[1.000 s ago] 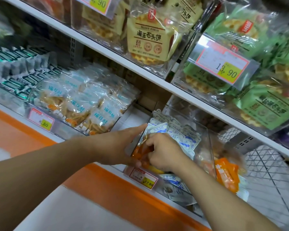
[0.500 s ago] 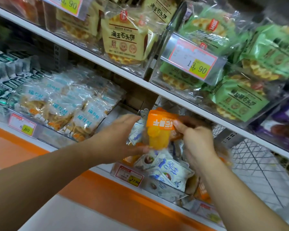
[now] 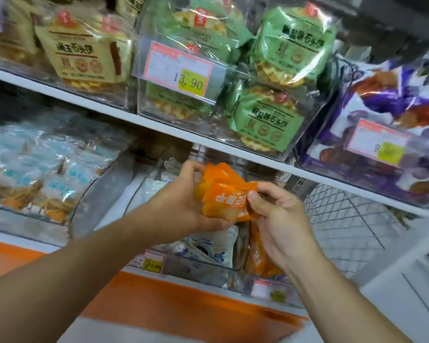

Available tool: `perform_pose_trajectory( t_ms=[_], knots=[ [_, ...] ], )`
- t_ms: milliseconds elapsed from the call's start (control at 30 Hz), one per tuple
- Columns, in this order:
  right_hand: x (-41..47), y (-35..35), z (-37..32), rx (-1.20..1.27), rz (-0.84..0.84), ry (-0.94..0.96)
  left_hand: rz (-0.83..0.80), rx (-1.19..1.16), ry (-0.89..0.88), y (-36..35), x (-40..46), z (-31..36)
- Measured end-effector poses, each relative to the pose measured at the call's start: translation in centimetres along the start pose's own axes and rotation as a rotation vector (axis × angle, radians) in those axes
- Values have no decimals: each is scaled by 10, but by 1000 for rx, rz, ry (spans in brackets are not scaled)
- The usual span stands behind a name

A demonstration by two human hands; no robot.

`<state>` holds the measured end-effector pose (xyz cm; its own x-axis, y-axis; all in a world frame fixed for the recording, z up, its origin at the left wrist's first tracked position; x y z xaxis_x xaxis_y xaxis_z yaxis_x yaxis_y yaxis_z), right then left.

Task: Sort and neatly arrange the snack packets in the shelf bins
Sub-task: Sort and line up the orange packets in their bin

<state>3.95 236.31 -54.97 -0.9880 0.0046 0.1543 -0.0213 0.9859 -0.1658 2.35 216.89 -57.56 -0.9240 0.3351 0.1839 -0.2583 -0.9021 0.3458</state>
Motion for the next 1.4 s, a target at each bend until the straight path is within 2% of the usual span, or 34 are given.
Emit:
perform_pose_trajectory(
  t_ms=[133,200,300,367,467,600,700,800,933,1033,1167,1300,1400],
  knots=[
    [-9,31,-14,-124,-45,64,104,273,-66,-26,8,13],
    [-12,52,-20,-271,-60,96,92,336,-83,-39,9,19],
    [-23,75,-34,-375,-188,111,90,416,-135,-61,11,32],
    [-30,82,-40,-557,-211,124,104,493,-134,-77,13,43],
    [-35,92,-41,-798,-32,206,83,462,-123,-103,21,53],
    [-34,118,-41,-803,179,171,-25,296,-77,-119,31,54],
    [-30,132,-31,-771,280,108,-16,429,-103,-111,30,46],
    [-25,135,-20,-759,348,41,-72,539,-34,-97,27,25],
    [-13,124,-13,-994,369,44,-149,617,60,-79,21,1],
    [-4,107,0,-1196,302,19,-158,615,91,-69,15,-6],
    [3,79,23,-1529,84,-55,-168,649,83,-54,7,-8],
    [11,68,21,-1504,-72,-262,-136,685,80,-28,-2,-7],
    [8,67,14,-1476,-57,-252,-92,746,70,0,-11,-13]
  ],
)
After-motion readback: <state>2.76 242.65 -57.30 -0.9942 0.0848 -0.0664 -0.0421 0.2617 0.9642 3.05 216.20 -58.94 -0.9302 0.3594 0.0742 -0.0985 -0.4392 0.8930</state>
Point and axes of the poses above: each hand's wrist, its own x-axis towards the middle knuckle, its own y-axis out of the back of the hand, z = x × y, the point moved 2 cm from there along x, towards the middle knuckle, and after that the axes turned 2 degrees about -z, right-handed, at the moved point
